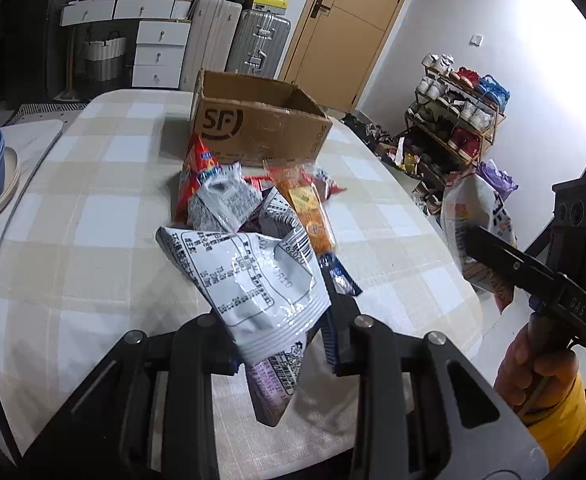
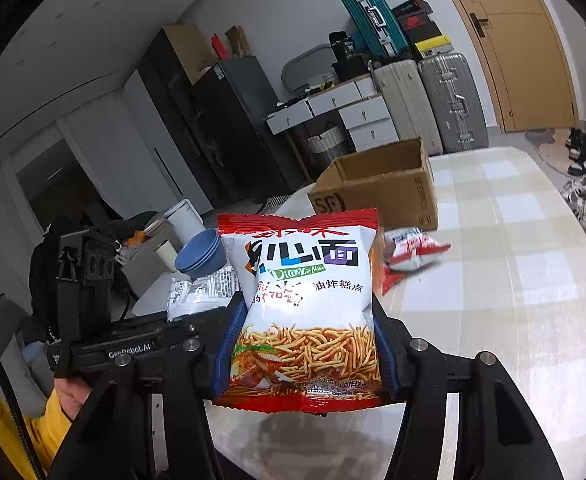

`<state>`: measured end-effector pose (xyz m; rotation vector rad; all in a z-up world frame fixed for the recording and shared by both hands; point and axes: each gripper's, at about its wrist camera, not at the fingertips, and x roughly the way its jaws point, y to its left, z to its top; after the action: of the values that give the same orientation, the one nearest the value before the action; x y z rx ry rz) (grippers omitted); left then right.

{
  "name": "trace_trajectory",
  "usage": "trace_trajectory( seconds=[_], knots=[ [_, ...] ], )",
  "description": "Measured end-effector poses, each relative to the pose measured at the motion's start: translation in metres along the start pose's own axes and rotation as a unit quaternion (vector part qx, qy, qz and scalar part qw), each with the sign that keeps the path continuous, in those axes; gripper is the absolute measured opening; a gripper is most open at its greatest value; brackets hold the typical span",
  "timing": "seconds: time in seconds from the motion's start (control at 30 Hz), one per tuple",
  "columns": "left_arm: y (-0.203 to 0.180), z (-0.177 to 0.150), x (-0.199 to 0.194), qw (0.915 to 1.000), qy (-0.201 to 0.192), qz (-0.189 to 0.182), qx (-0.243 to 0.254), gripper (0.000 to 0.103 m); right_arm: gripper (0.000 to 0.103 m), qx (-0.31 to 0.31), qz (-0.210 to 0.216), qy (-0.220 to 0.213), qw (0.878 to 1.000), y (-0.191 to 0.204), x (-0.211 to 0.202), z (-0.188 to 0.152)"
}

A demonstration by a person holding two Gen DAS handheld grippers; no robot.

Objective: Organize snacks
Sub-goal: 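Carry both held bags up and over the open cardboard box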

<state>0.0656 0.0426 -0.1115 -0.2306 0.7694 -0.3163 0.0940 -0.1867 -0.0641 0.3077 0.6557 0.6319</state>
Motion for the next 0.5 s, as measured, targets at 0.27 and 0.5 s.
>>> trace_trajectory(
  seconds=[0.27,0.5],
  knots=[
    [0.007,0.049,-0.004,0.9996,-0.022,0.011,0.014,0.026,0.058,-0.016,0.009,-0.014,1.0,-0.002,0.008,0.043],
    [0.022,0.113,0.007,0.9997,-0.02,0.001,0.013,0.026,0.058,-0.031,0.022,-0.012,0.999,-0.008,0.036,0.101]
  ],
)
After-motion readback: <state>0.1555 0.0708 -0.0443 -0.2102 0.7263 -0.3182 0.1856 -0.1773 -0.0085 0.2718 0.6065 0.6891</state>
